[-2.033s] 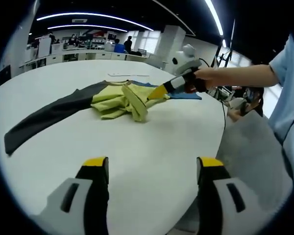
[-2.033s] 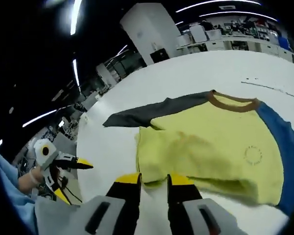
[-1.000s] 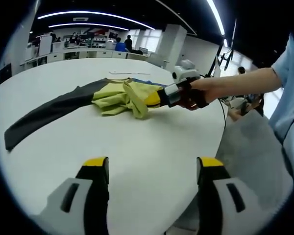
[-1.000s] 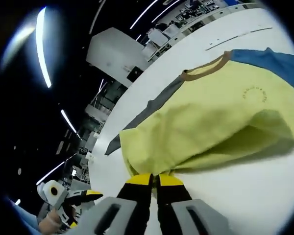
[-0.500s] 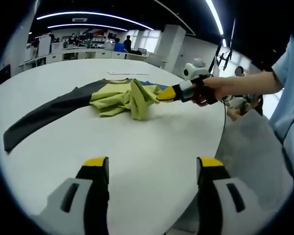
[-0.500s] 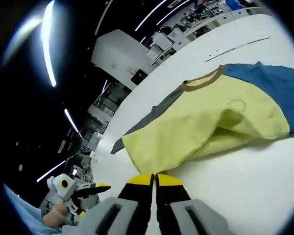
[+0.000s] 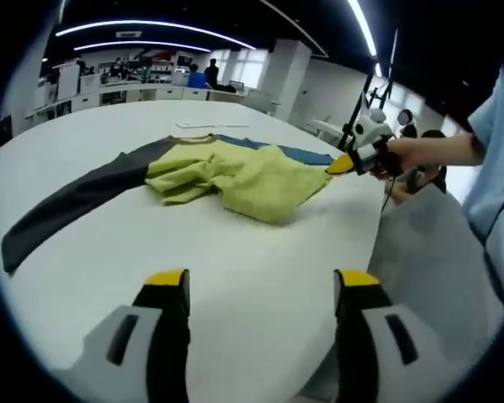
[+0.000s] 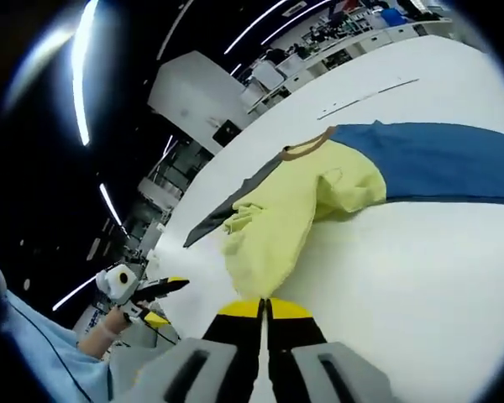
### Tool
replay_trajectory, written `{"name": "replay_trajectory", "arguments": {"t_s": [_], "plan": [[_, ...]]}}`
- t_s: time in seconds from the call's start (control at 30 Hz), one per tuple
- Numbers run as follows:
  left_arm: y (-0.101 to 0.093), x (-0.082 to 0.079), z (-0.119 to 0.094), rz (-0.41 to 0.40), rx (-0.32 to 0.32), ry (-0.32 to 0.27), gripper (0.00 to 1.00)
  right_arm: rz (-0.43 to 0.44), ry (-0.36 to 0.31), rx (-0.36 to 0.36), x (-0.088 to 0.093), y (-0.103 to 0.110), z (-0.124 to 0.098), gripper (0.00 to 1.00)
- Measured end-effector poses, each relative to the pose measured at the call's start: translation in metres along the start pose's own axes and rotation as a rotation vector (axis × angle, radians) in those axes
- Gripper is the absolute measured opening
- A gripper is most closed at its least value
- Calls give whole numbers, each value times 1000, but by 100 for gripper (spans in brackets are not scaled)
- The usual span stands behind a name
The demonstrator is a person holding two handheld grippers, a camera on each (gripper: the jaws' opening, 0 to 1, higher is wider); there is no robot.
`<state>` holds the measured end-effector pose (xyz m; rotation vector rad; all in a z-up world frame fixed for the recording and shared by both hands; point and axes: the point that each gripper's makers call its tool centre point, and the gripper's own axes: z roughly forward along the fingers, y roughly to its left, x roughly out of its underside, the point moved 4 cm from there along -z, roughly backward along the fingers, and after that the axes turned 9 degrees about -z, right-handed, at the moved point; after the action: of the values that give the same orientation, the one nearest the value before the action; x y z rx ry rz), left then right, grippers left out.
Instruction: Fold the garment on the visible template until the final outline fits inside the template.
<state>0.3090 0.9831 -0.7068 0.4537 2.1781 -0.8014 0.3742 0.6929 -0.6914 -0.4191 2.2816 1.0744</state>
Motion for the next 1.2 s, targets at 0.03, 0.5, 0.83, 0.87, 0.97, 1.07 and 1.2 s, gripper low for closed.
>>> {"name": "replay_trajectory", "arguments": {"t_s": [0.03,0.5,0.83,0.87,0.97,1.07,1.2], "plan": [[0,-1,1,6,1,3,65,-2,4,5,2,-1,-4,0],[22,-32,20,89,-64,43,41,-85,80,86,36,-11,-32,0],[57,-59,50,-13,-152,31,21,-53,51,103,33,-16,-41,0],[62,-60,56,-41,-161,26,20,-52,50,102,33,-16,-41,0],[76,-63,66,-123,-206,13,13,-56,50,104,33,-16,-41,0],[87,-66,72,-152,-244,6,10,-51,47,102,34,-15,-40,0],[92,-65,78,-193,-255,7,9,-52,49,101,35,-15,-40,0]]}}
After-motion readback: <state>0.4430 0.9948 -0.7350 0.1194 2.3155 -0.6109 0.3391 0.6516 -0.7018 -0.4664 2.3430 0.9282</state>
